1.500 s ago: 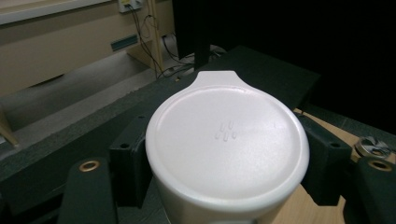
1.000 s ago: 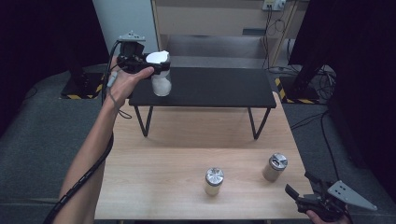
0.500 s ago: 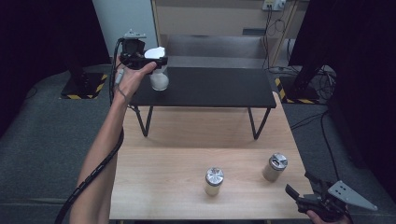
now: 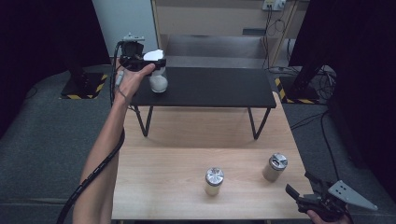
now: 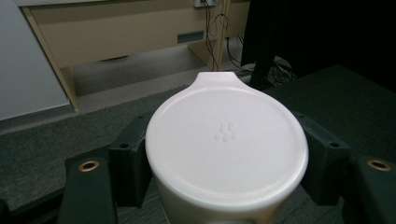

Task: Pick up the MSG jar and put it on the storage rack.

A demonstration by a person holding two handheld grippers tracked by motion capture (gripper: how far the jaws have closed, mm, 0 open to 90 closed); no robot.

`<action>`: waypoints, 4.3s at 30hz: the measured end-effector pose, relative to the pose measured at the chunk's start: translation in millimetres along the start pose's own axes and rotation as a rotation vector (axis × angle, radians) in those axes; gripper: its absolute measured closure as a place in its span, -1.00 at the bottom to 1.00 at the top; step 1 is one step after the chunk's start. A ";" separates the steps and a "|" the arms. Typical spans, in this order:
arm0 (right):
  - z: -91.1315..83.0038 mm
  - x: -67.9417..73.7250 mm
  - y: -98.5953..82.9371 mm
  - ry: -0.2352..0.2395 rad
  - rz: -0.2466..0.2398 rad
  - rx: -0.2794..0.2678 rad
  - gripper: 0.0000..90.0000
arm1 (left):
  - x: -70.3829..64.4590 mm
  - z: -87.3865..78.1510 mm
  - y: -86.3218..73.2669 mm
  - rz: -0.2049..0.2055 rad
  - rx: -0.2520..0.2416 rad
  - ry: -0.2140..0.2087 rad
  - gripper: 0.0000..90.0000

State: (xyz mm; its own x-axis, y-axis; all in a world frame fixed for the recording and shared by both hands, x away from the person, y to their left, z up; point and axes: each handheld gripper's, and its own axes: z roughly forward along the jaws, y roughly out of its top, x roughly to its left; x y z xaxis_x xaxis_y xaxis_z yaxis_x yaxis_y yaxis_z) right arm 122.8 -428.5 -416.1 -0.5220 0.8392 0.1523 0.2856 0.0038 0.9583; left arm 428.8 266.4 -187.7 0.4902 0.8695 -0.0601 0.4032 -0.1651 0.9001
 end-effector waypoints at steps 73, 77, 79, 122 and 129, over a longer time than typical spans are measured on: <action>-0.2 -0.1 0.4 0.007 0.003 -0.001 -0.88 | -23.0 -94.2 -32.5 0.215 -0.302 -0.355 -0.92; -0.1 0.1 0.7 0.007 0.003 0.001 -0.88 | -24.8 -102.3 -43.8 0.228 -0.306 -0.375 -0.92; 0.0 0.2 0.5 0.007 -0.001 -0.001 -0.88 | -27.2 -106.5 -50.3 0.245 -0.301 -0.373 -0.92; 1.2 2.1 1.7 0.003 -0.007 0.008 -0.88 | -43.0 -158.5 -229.8 0.248 -0.275 -0.258 -0.92; 1.3 2.2 1.7 0.001 -0.009 0.009 -0.88 | -38.4 -159.8 -252.4 0.209 -0.258 -0.242 -0.92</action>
State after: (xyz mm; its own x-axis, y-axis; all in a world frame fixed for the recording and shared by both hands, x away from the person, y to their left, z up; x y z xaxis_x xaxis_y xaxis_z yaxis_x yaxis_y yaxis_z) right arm 123.1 -425.9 -414.4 -0.5255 0.8386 0.1438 0.2880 0.0163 0.9575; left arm 184.7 349.1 -343.5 0.7211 0.6899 0.0634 0.0836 -0.1775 0.9806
